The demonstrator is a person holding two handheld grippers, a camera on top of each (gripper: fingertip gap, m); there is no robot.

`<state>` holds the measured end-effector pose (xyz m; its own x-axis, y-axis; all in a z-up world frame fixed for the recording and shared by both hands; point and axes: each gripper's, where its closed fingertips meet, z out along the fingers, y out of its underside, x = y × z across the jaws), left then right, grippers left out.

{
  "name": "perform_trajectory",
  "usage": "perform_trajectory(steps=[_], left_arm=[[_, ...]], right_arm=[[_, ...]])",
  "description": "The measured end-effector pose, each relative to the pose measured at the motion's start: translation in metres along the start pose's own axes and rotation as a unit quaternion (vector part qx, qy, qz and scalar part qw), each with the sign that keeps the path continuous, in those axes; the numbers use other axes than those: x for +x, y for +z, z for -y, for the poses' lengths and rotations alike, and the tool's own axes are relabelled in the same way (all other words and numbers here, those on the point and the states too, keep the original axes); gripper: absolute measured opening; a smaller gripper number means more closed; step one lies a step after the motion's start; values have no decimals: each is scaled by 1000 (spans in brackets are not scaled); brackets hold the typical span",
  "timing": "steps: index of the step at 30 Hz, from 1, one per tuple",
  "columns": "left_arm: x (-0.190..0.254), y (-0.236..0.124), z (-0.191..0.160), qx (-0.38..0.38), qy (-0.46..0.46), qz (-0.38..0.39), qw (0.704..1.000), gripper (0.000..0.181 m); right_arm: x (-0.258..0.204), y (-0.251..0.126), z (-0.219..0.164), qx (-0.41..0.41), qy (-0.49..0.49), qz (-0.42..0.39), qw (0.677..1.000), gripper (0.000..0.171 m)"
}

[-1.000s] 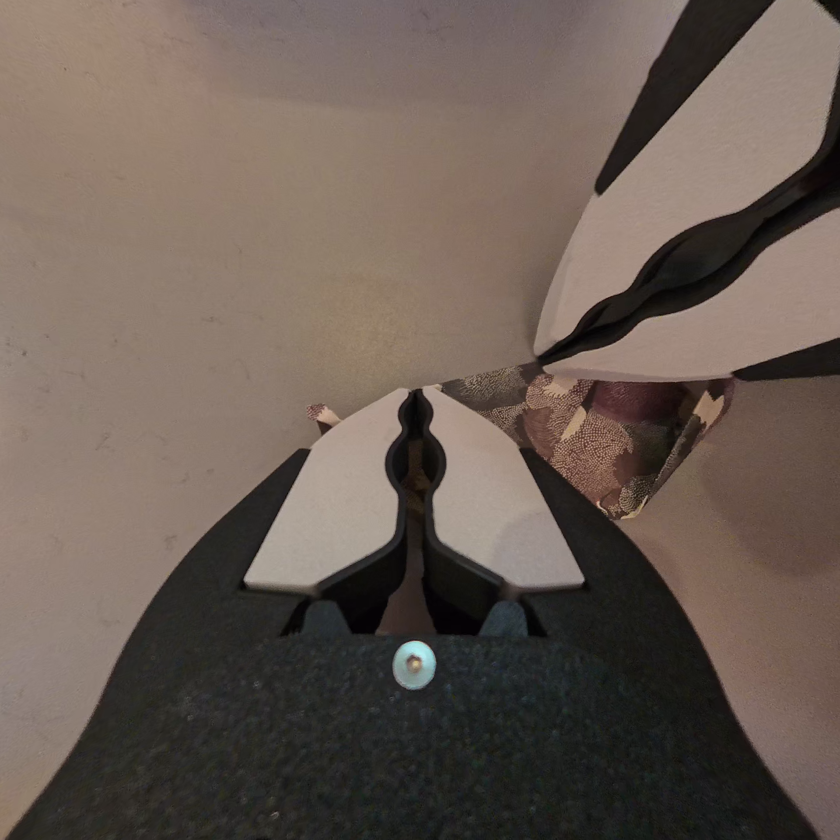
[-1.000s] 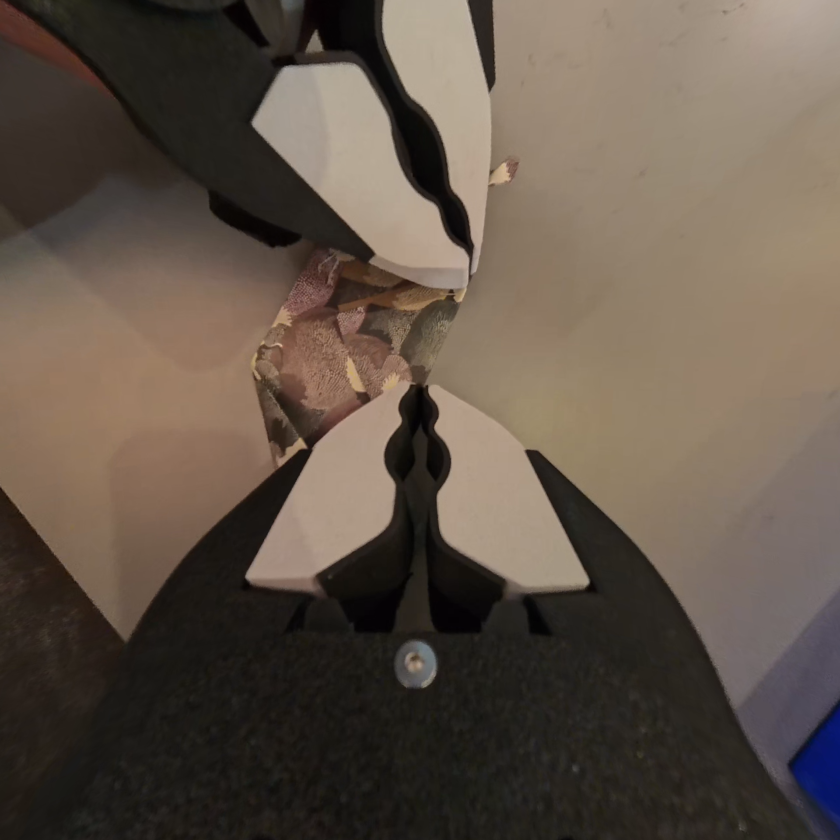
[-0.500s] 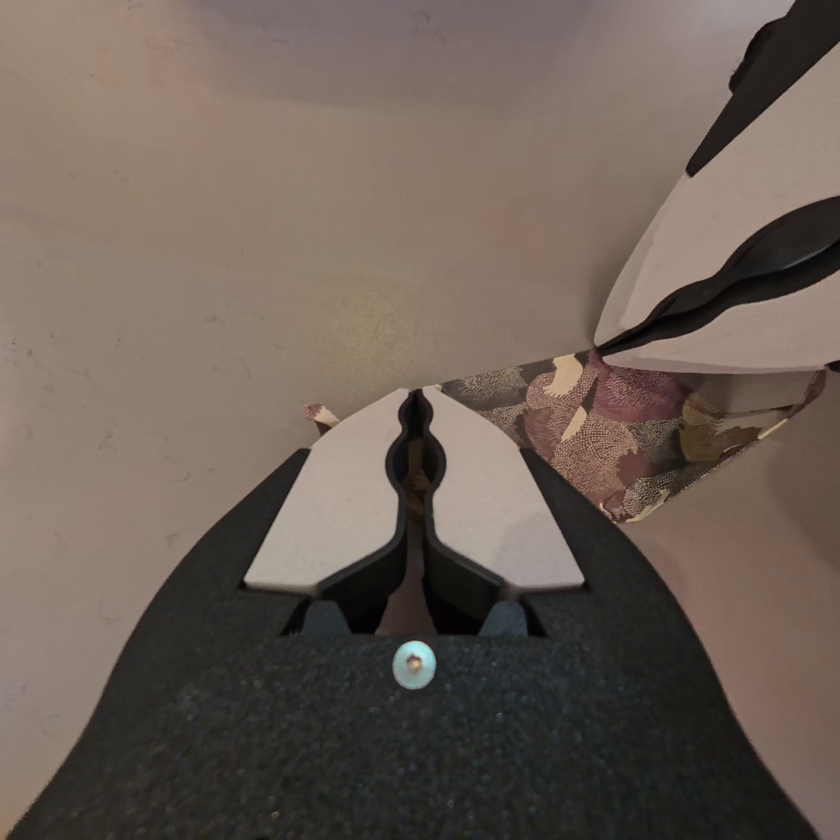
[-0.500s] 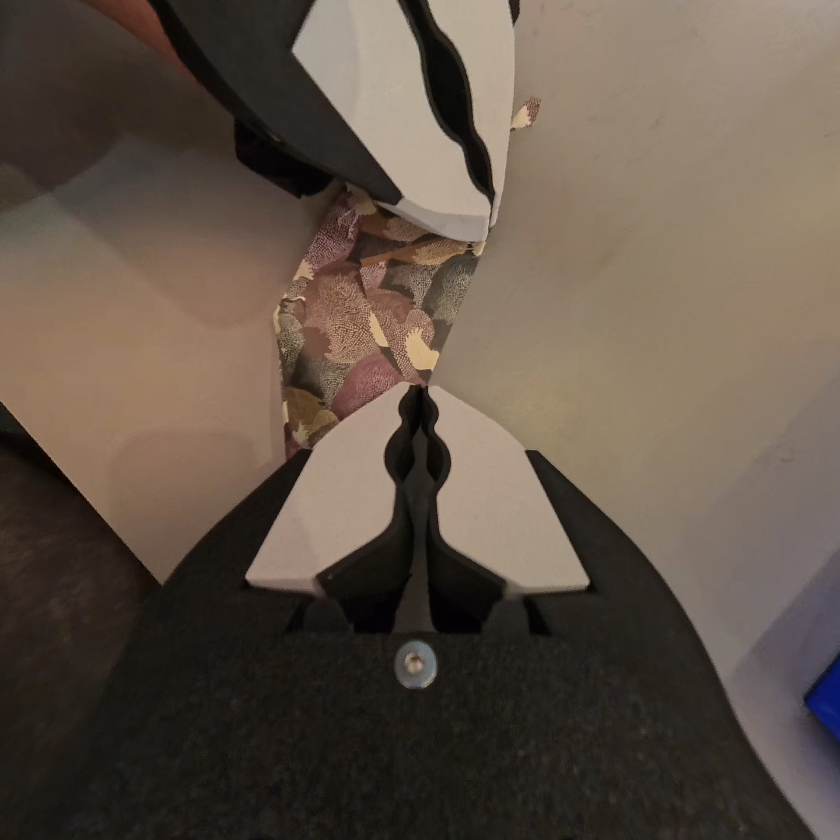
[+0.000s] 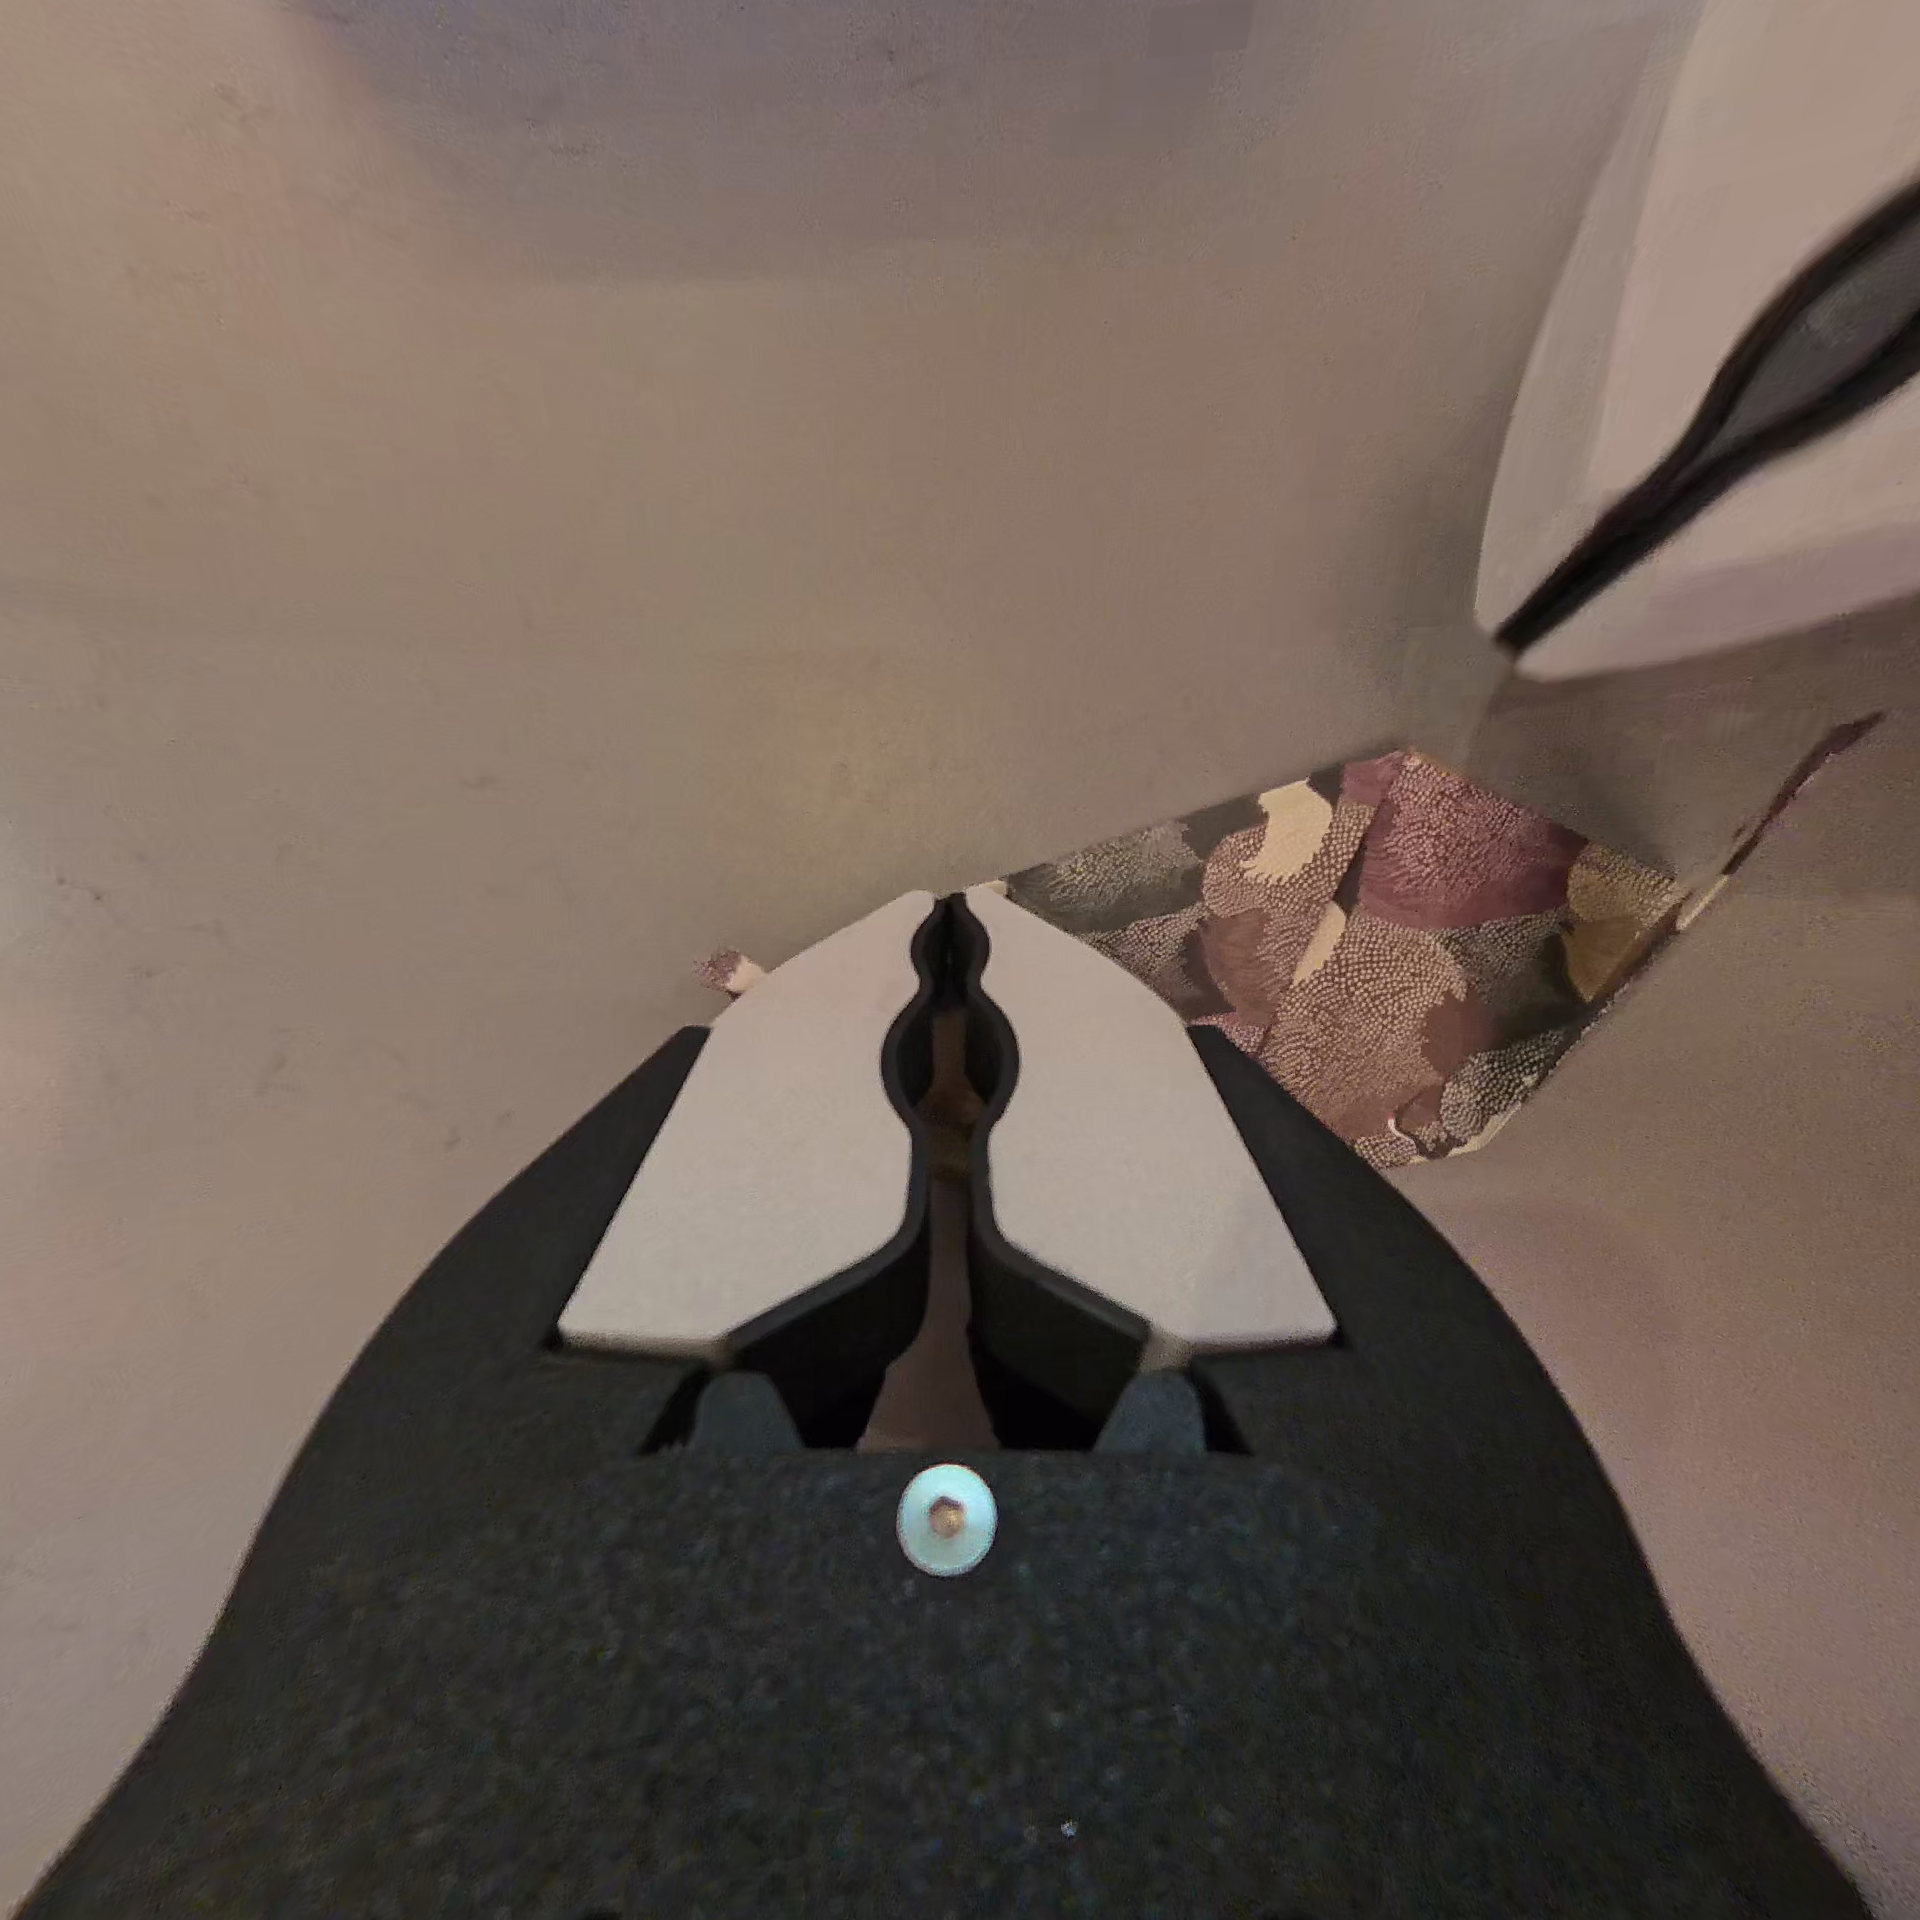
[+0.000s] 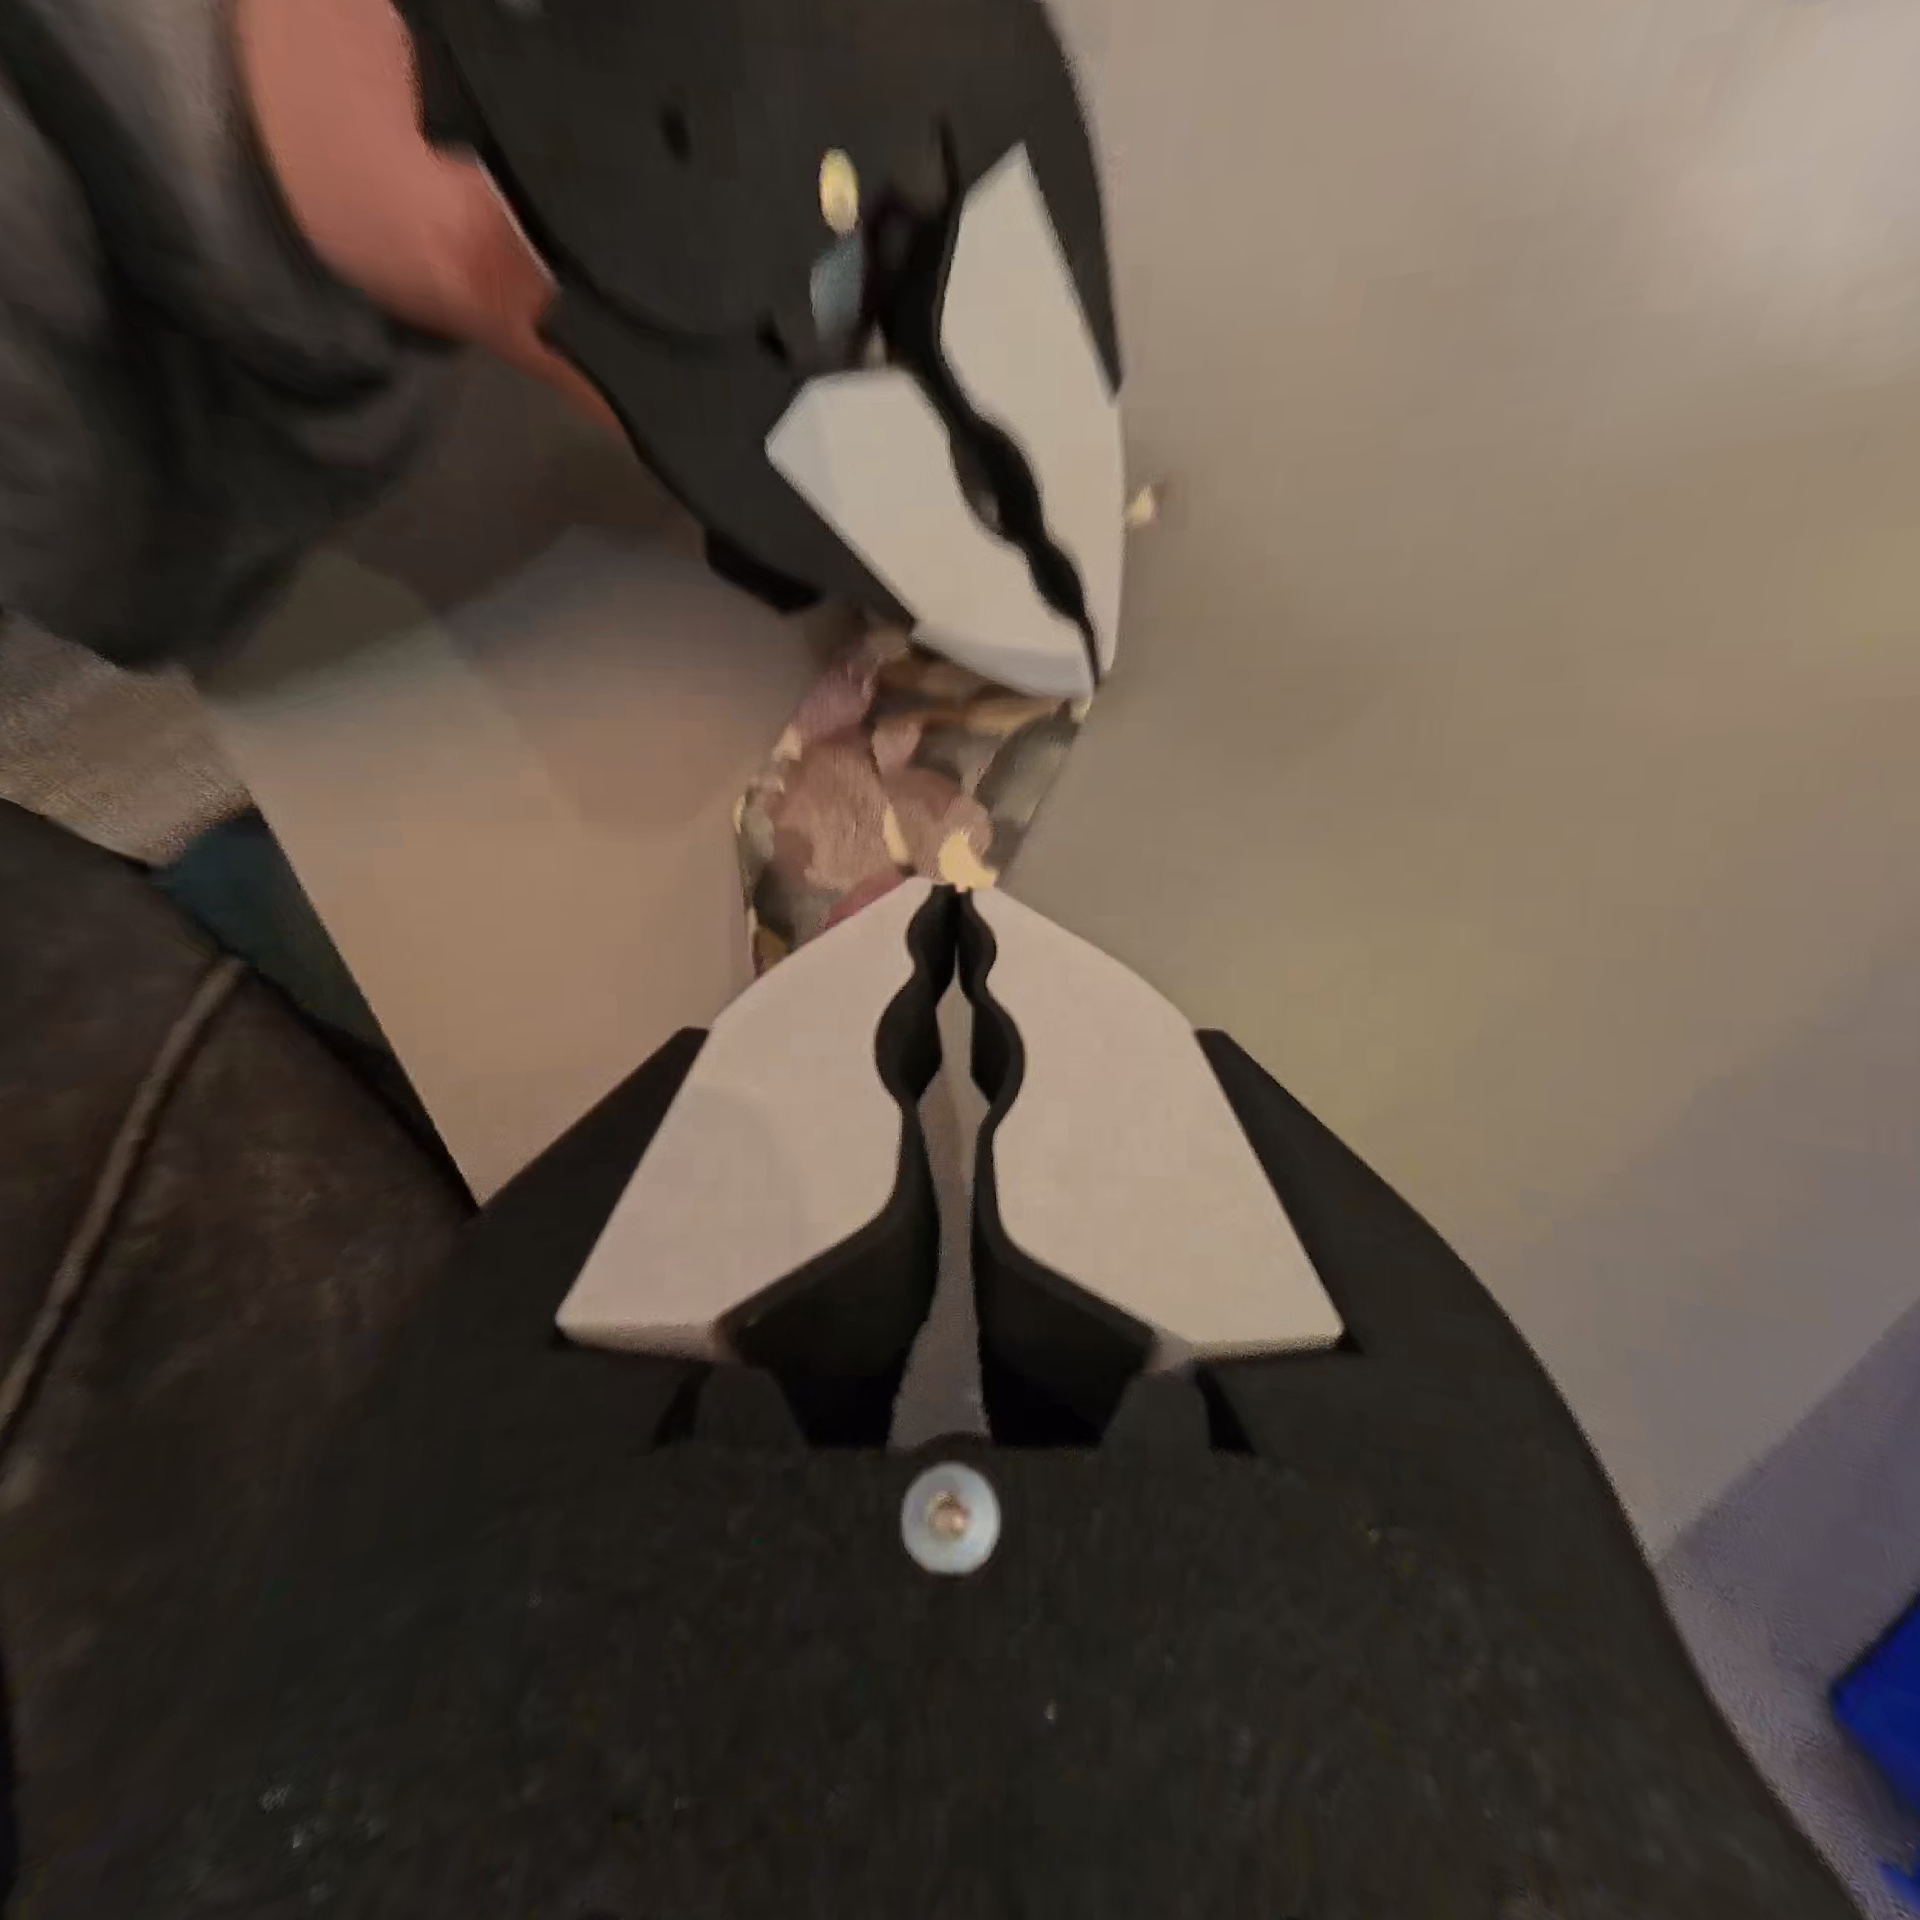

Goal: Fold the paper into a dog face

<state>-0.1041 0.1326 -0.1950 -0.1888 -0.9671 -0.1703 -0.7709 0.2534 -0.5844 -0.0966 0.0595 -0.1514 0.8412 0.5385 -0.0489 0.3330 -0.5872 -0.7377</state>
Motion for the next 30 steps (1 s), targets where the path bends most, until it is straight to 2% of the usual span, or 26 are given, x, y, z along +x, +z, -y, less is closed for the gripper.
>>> perform_trajectory(steps=[3, 5, 6, 7, 9, 10, 11, 13, 16, 18, 22, 25, 27, 30], left_arm=[[3, -14, 3, 9, -40, -26, 999, 0], [7, -41, 10, 45, -78, -34, 995, 0], [12, -57, 13, 66, -97, -34, 992, 1], [18, -71, 14, 85, -117, -30, 989, 16], [42, -86, 13, 105, -146, -39, 983, 13], [57, -85, 14, 105, -153, -46, 982, 7], [71, -79, 17, 102, -155, -47, 982, 4], [92, -61, 17, 72, -160, -42, 984, 0], [104, -34, 6, 15, -192, -49, 980, 0], [107, -26, 0, 6, -215, -64, 974, 0], [83, -30, -14, -6, -232, -51, 971, 0], [61, -32, -18, -10, -232, -53, 971, 0], [48, -35, -15, -6, -221, -56, 974, 0], [42, -49, 10, 49, -221, -87, 970, 0]], right_arm=[[10, -13, 14, 47, -38, 39, 997, 0], [20, -10, 11, 36, -93, 39, 994, 3], [23, -6, 9, 24, -119, 44, 992, 11], [26, -1, 8, 12, -142, 50, 988, 13], [29, 13, 13, -5, -181, 71, 981, 14], [25, 21, 16, -12, -198, 96, 975, 11], [17, 27, 17, -24, -211, 140, 967, 1], [0, 38, 14, -61, -221, 225, 947, 0], [-5, 58, 4, -120, -255, 252, 926, 0], [-6, 66, 2, -125, -267, 250, 922, 0], [4, 70, 5, -114, -189, 215, 951, 0], [15, 70, 7, -97, -97, 153, 979, 0], [21, 69, 6, -76, -31, 106, 991, 0], [37, 65, 4, -47, 64, 4, 997, 0]])
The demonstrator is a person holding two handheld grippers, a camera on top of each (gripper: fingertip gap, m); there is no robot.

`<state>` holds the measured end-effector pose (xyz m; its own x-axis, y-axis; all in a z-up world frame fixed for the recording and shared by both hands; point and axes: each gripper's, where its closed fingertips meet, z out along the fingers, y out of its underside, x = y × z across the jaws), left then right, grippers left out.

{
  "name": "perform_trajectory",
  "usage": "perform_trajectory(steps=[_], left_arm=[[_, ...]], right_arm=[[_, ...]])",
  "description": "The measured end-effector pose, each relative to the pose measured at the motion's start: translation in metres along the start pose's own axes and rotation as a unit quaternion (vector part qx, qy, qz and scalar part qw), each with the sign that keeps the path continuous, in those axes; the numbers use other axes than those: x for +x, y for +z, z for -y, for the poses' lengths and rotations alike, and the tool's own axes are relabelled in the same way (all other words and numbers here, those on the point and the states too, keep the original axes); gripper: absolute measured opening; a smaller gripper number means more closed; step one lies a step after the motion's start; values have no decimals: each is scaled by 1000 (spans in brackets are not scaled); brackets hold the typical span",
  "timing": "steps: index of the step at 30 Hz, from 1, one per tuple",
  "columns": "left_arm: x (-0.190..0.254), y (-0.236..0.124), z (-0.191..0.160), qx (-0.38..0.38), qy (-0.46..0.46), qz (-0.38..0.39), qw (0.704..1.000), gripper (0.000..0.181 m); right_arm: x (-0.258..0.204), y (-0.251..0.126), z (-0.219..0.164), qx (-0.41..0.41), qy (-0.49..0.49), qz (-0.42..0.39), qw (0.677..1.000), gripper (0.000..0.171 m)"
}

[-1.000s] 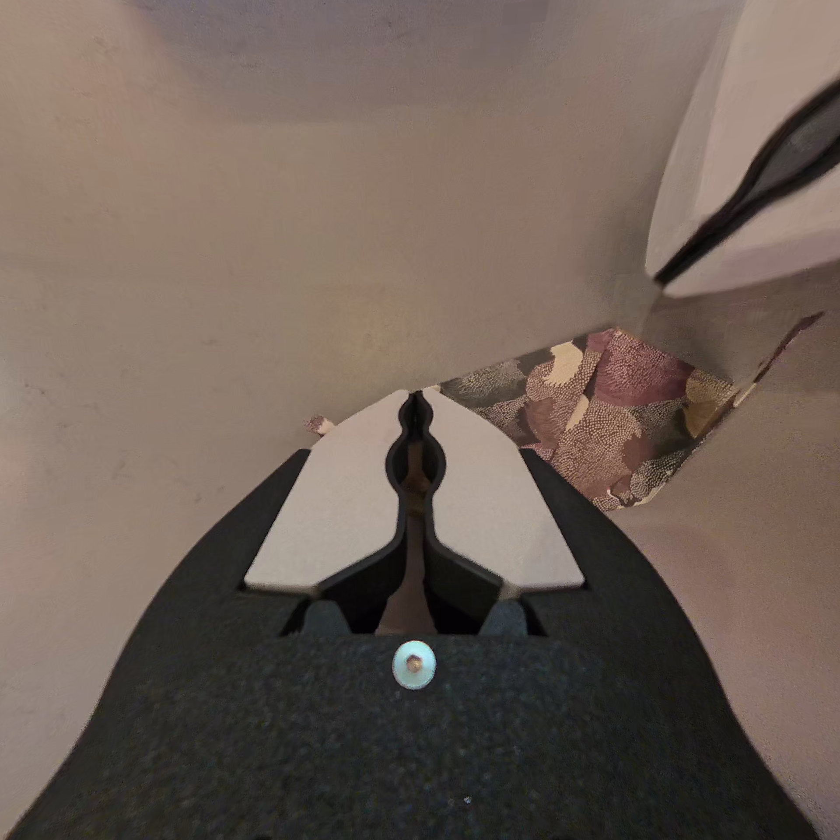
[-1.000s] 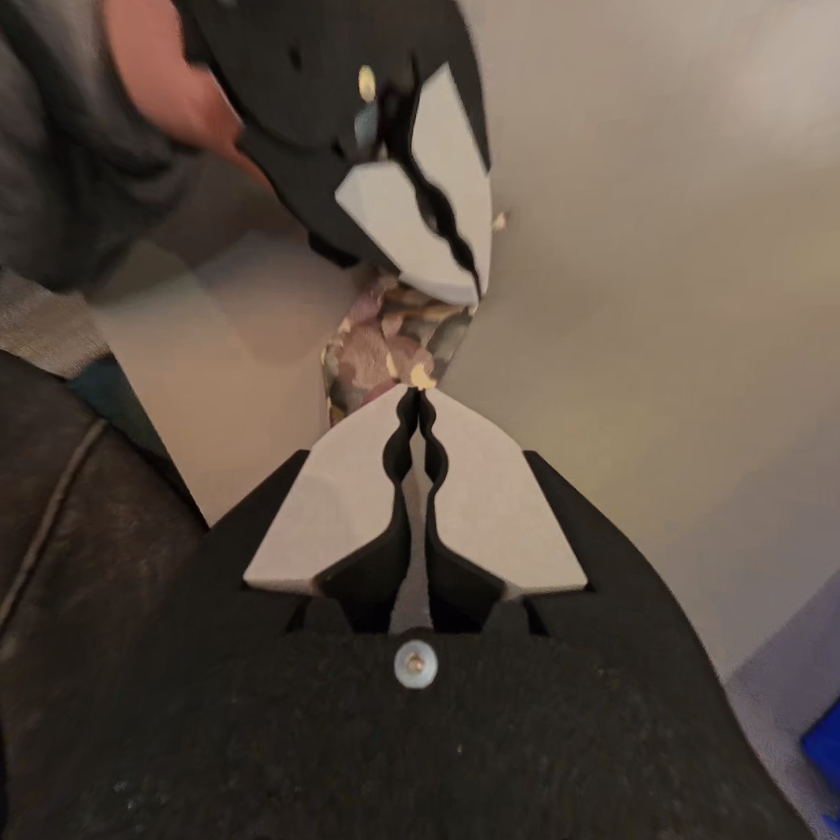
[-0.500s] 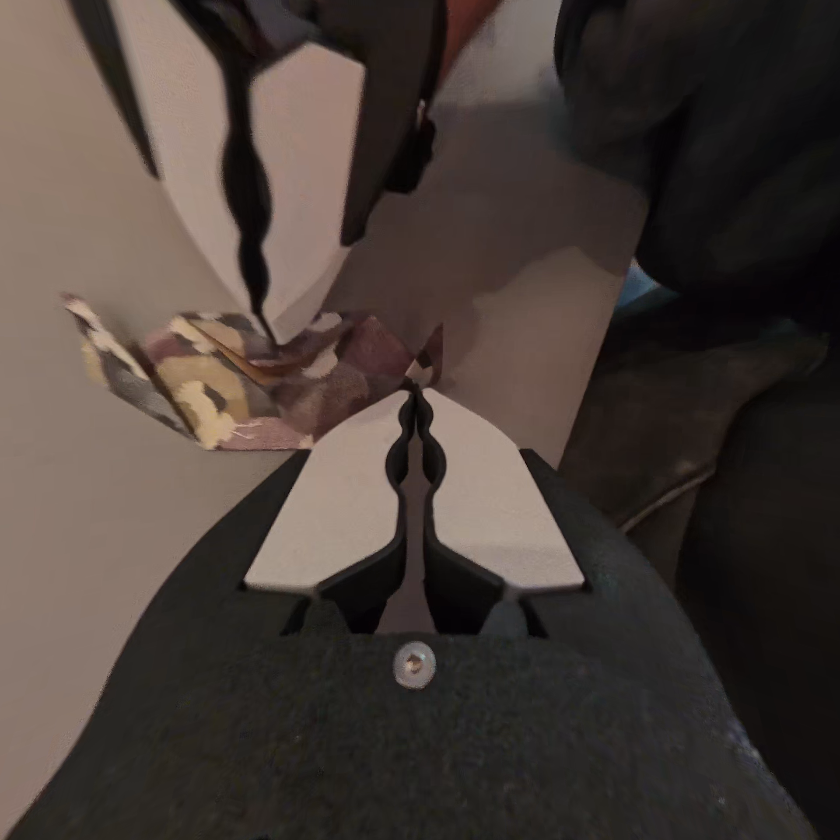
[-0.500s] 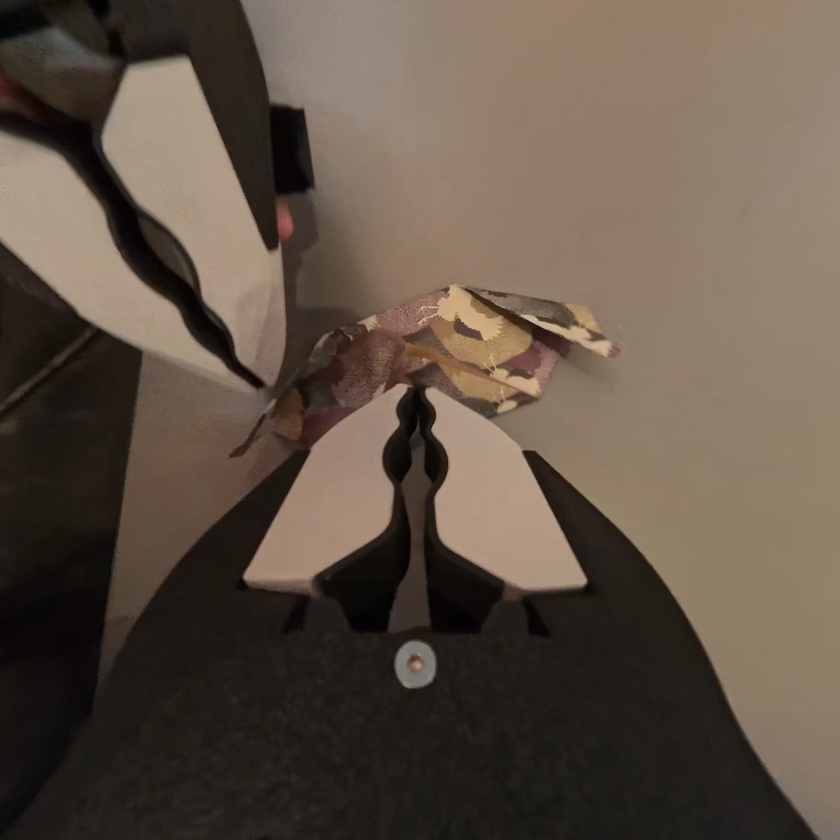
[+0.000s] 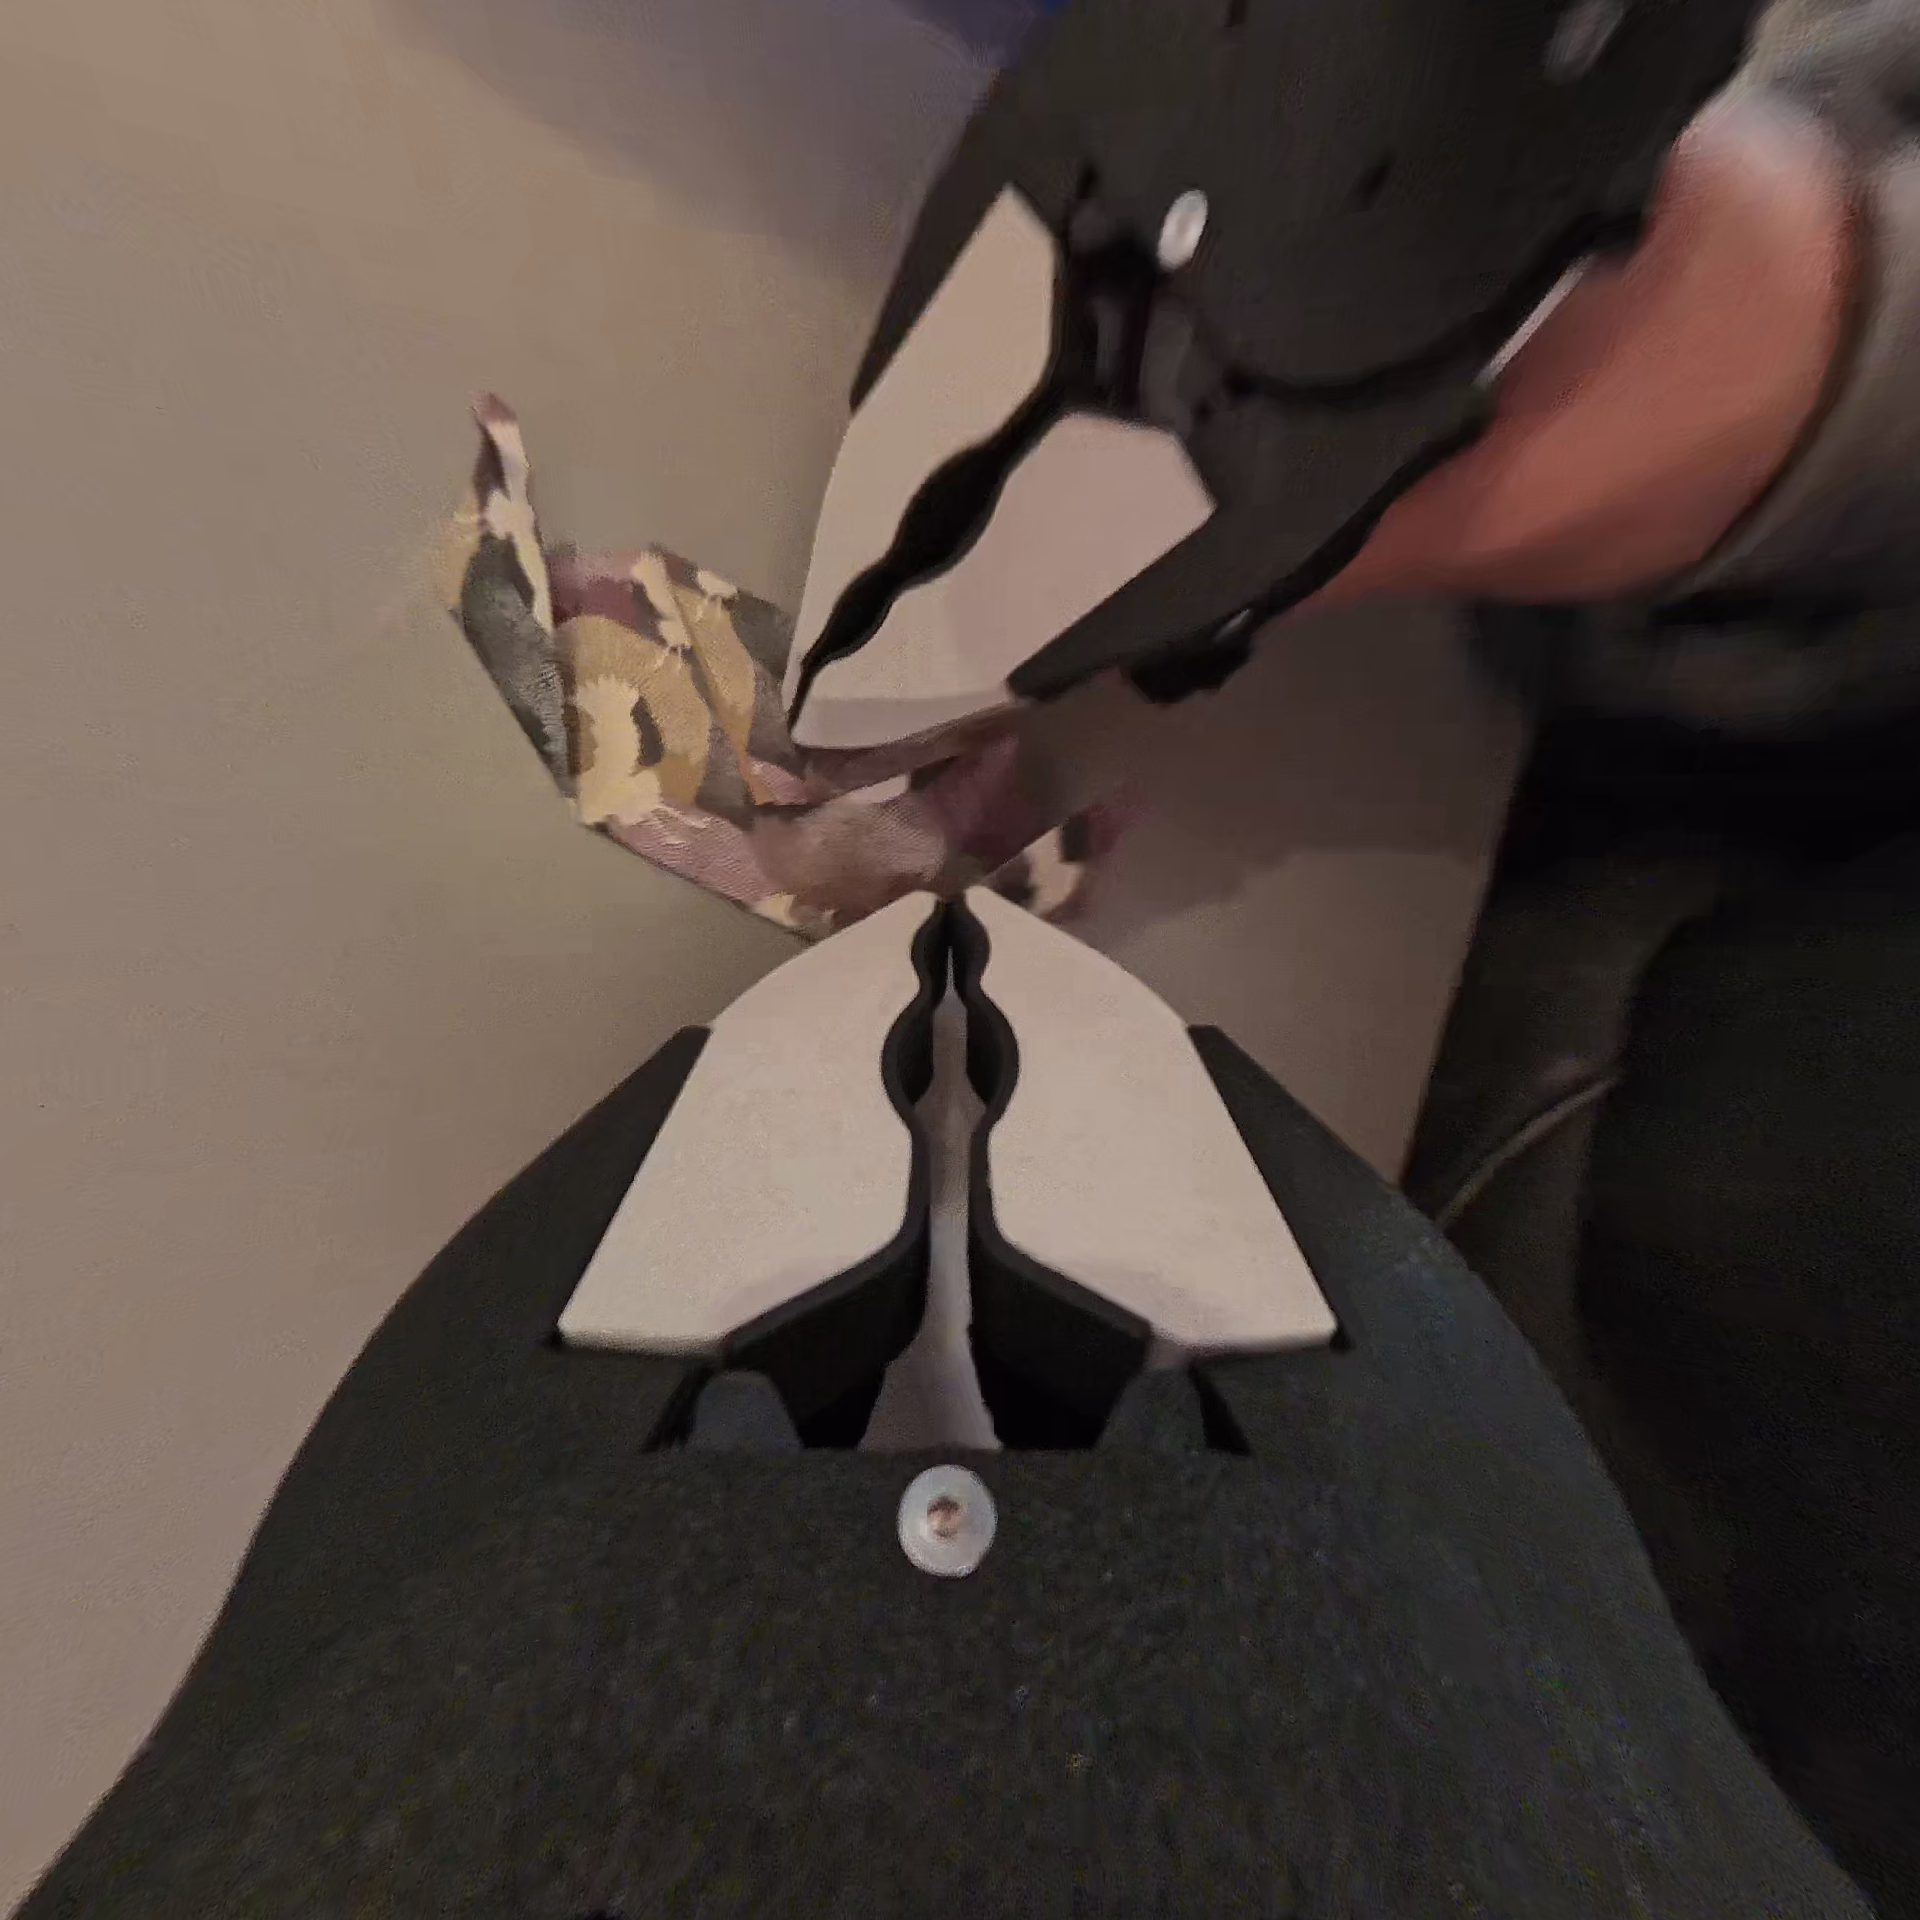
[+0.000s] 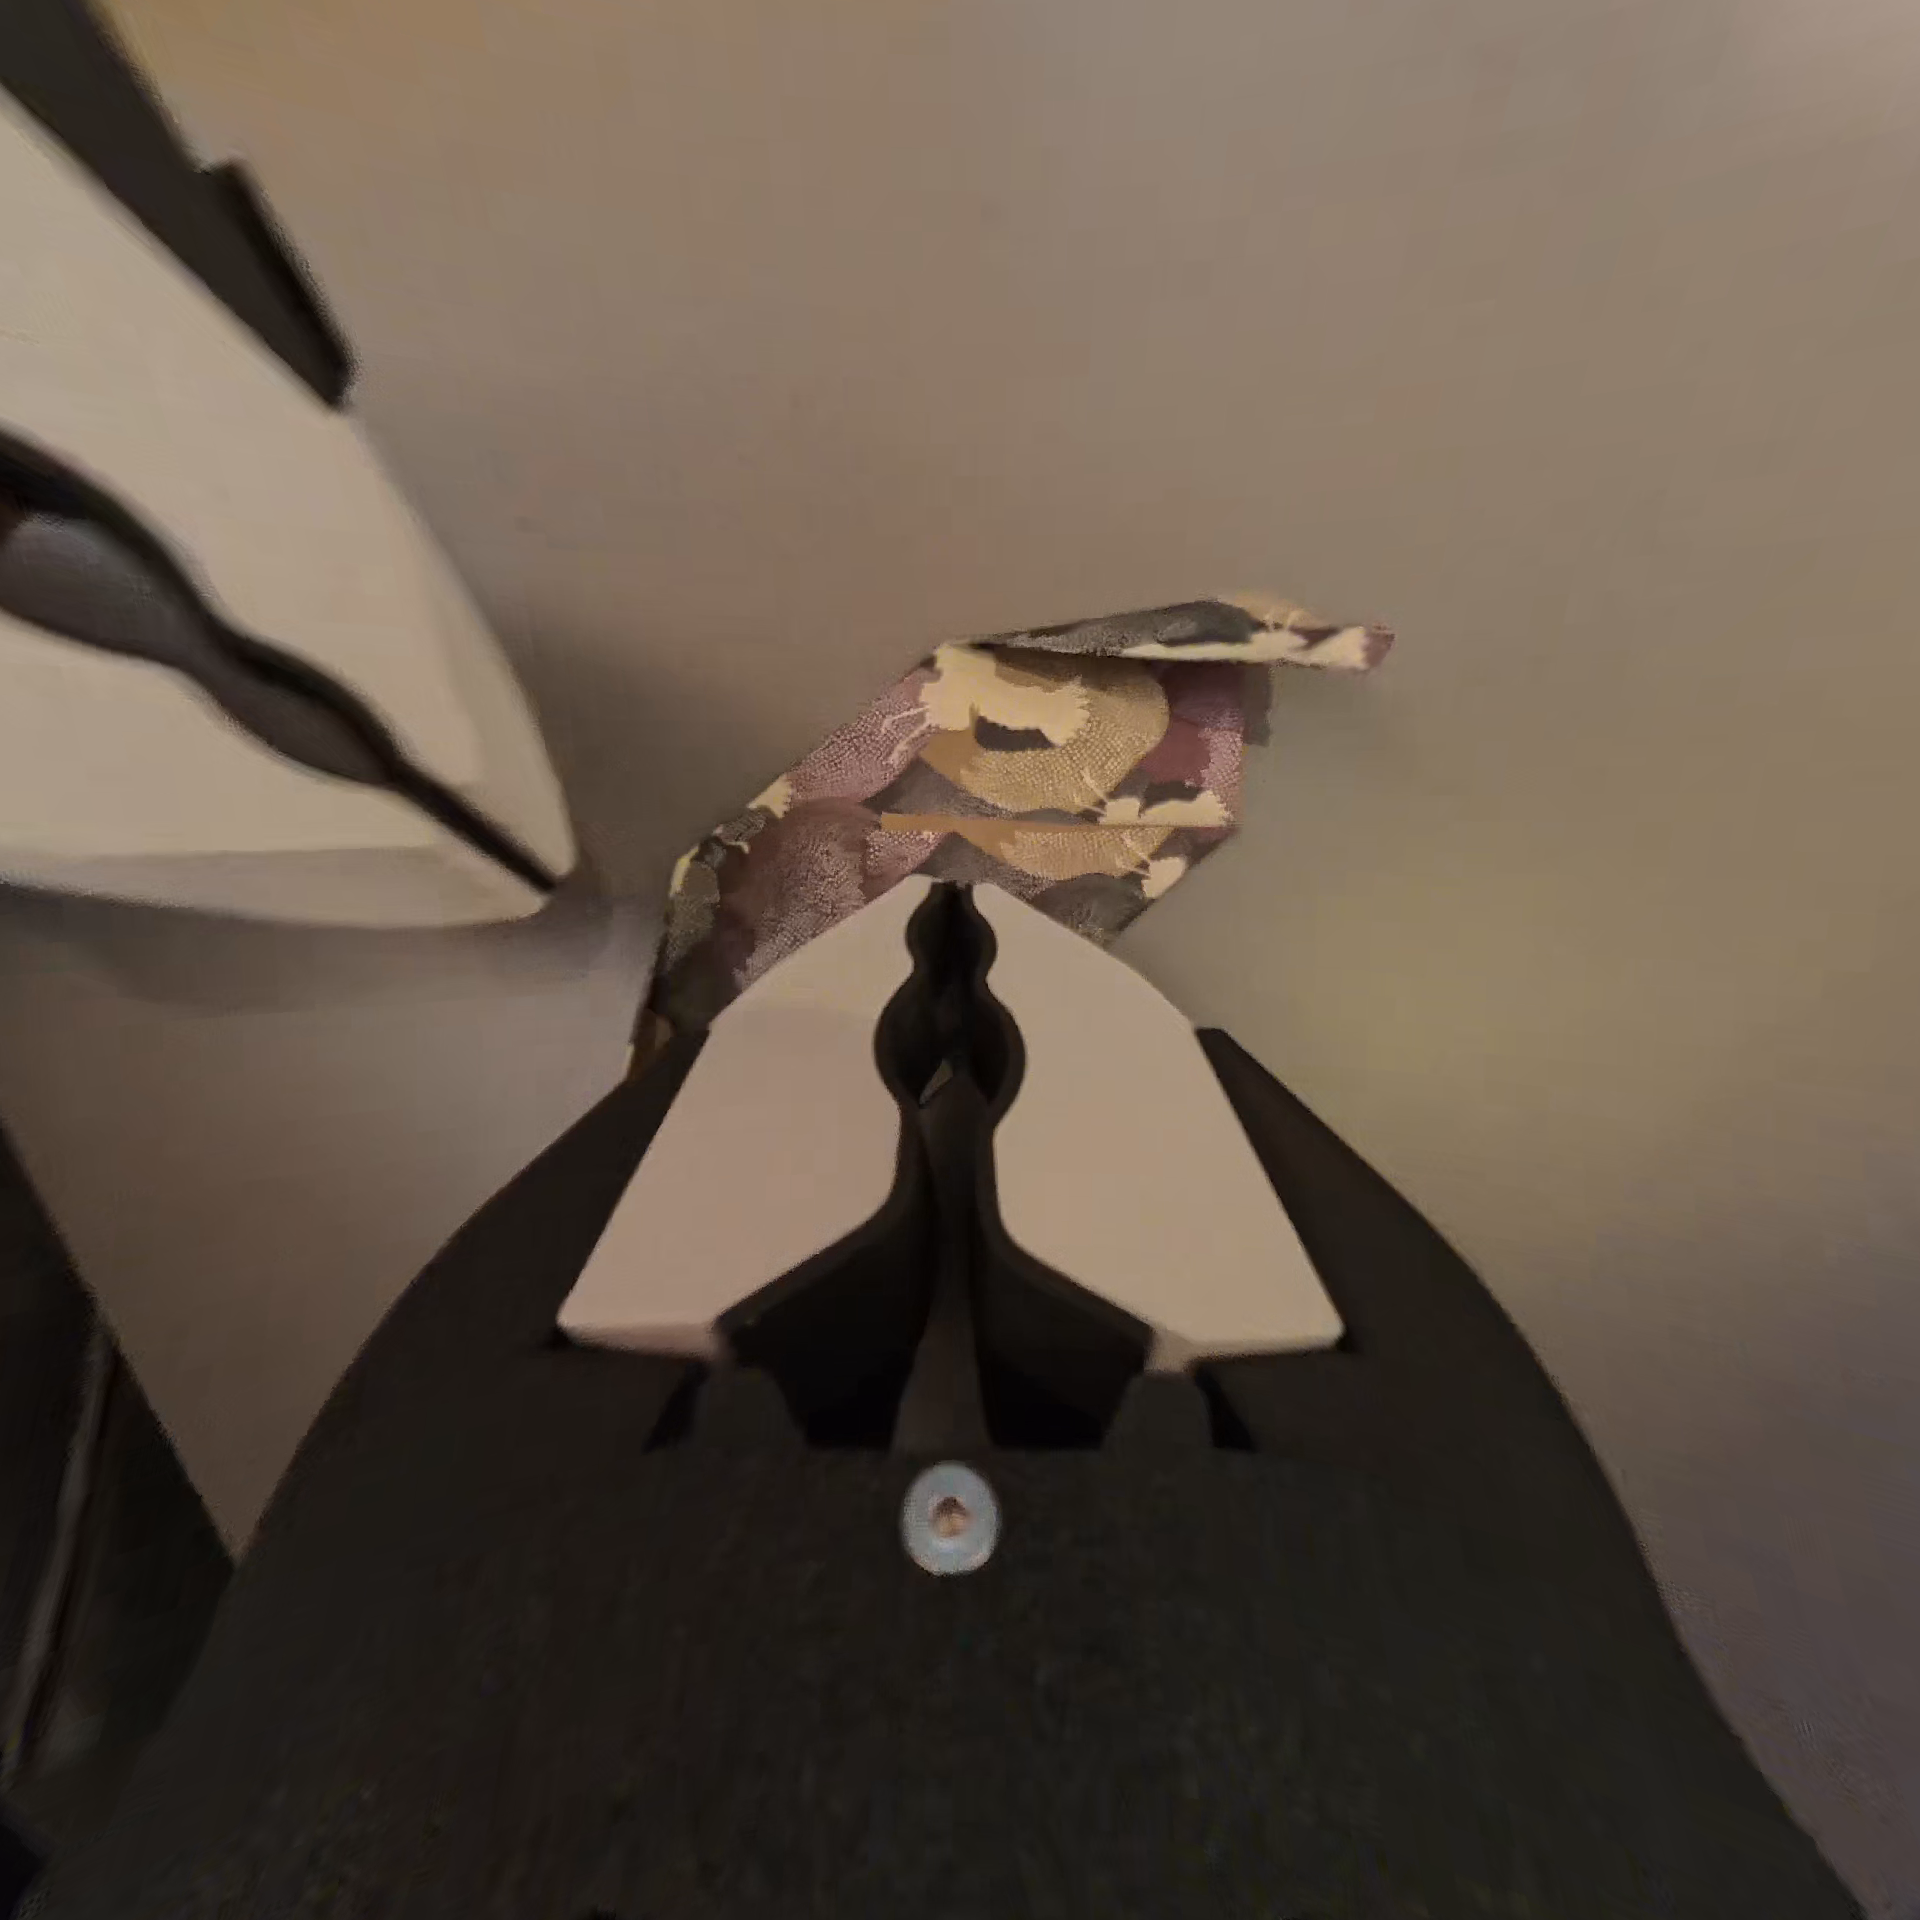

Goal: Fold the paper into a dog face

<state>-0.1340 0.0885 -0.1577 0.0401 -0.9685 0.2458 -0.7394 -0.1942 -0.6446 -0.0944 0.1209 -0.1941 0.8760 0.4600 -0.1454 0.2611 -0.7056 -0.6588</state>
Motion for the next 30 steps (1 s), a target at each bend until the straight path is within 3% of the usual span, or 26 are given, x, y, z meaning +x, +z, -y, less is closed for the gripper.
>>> perform_trajectory(steps=[3, 5, 11, 14, 16, 19, 21, 24, 30], left_arm=[[18, 3, 9, 14, -18, -45, 999, 0], [17, 19, 1, -11, -11, -17, 1000, 0], [8, 41, -11, -60, -21, 6, 998, 0], [2, 35, -16, -92, -18, -14, 995, 0], [-2, 28, -23, -122, 4, -33, 992, 0], [-14, 11, -38, -183, 51, -62, 980, 0], [-25, -5, -52, -229, 91, -68, 967, 0], [-37, -23, -67, -274, 106, -89, 952, 0], [-58, -33, -72, -281, 99, -85, 951, 0]], right_arm=[[9, -4, -2, 14, 51, -68, 996, 0], [7, -4, -2, 14, 104, -82, 991, 0], [-2, -3, 1, 13, 151, -44, 988, 0], [-8, -24, 29, 40, 73, 15, 996, 0], [-1, -34, 45, 38, -67, 21, 997, 0], [23, -25, 56, 9, -246, -15, 969, 0], [21, -9, 59, 10, -254, 23, 967, 0], [5, 11, 46, -11, -188, 107, 976, 0], [-8, 21, 21, -22, -212, 91, 973, 0]])
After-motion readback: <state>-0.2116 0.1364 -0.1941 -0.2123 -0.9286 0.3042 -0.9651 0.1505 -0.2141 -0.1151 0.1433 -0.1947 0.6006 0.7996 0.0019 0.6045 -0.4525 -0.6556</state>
